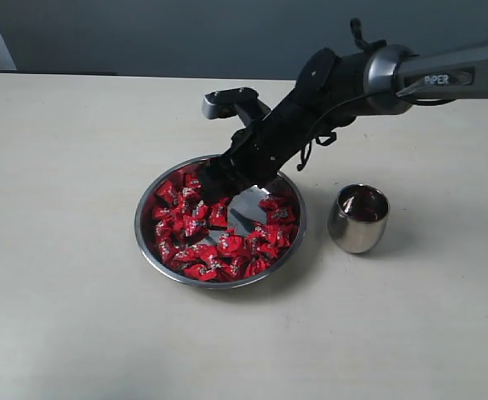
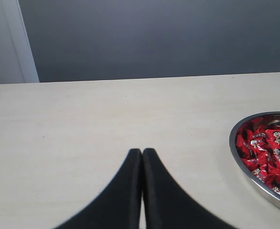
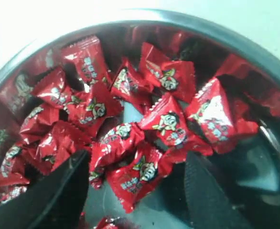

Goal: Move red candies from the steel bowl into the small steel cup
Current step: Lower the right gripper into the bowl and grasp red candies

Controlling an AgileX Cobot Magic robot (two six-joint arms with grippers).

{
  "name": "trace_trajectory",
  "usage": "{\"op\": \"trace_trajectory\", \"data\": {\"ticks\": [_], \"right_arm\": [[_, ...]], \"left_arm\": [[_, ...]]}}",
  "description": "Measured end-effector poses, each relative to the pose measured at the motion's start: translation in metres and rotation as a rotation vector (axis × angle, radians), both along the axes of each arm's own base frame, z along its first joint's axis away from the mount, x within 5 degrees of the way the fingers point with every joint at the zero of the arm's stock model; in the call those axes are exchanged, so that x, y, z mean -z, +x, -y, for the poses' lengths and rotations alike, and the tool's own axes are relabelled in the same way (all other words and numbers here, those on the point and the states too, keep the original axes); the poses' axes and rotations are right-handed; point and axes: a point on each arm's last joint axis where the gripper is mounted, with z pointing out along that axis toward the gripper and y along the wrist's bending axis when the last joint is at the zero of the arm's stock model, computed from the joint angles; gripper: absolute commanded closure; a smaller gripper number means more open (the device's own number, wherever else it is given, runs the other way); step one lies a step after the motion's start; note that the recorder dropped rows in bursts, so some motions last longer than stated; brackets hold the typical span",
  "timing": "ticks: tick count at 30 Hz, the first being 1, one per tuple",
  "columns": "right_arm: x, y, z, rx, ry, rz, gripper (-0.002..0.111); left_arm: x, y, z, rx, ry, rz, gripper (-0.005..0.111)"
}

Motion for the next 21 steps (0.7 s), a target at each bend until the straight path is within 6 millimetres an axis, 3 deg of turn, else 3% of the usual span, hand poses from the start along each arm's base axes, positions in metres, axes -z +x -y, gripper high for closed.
{"op": "trace_trajectory", "data": {"ticks": [3,7,13,21], "right_arm": [[0.0090,-0.0080,-0.0115,-0.075,-0.059,0.012,0.052],[0.0095,-0.0091,-0.0124,-0.095,-0.080,0.023,0.053],[0.0111,-0.0092,-0.0094,-0.115,-0.119,0.032,0.070],[0.0117,-0.0100,-0.0084,-0.128,-0.133,0.028,0.070]], "left_arm": [[0.0000,0.0000,0.0000,0.000,0.000,0.000,0.106],[0.0000,0.0000,0.0000,0.000,0.000,0.000,0.106],[0.0000,0.0000,0.0000,0.000,0.000,0.000,0.106],[0.0000,0.0000,0.0000,0.000,0.000,0.000,0.106]]}}
